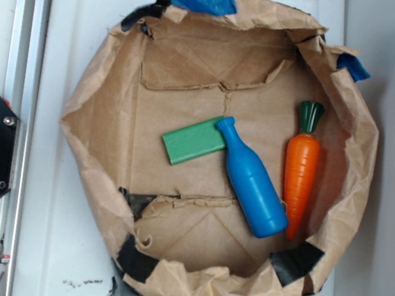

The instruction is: Grab the blue bottle.

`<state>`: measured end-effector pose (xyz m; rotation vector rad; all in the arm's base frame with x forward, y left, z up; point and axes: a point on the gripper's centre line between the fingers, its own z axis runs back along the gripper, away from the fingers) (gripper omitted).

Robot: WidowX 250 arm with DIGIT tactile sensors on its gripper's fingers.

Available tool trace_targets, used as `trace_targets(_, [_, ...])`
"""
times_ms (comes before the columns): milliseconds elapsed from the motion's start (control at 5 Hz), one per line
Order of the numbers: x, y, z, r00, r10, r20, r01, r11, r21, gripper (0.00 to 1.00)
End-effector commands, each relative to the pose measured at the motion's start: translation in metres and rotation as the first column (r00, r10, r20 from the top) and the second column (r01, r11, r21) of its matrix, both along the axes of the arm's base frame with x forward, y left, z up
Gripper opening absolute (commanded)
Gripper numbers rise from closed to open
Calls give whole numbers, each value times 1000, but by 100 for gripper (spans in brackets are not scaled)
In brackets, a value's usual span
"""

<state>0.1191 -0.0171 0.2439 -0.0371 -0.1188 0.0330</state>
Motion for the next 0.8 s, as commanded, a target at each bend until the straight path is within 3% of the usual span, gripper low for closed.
trace_targets(0, [0,0,0,1000,0,0,0,1000,0,100])
trace_targets(200, [50,-2,-6,993,-93,71,95,995,-25,100])
trace_targets(600, [117,1,-23,951,-279,133,293,951,-96,100])
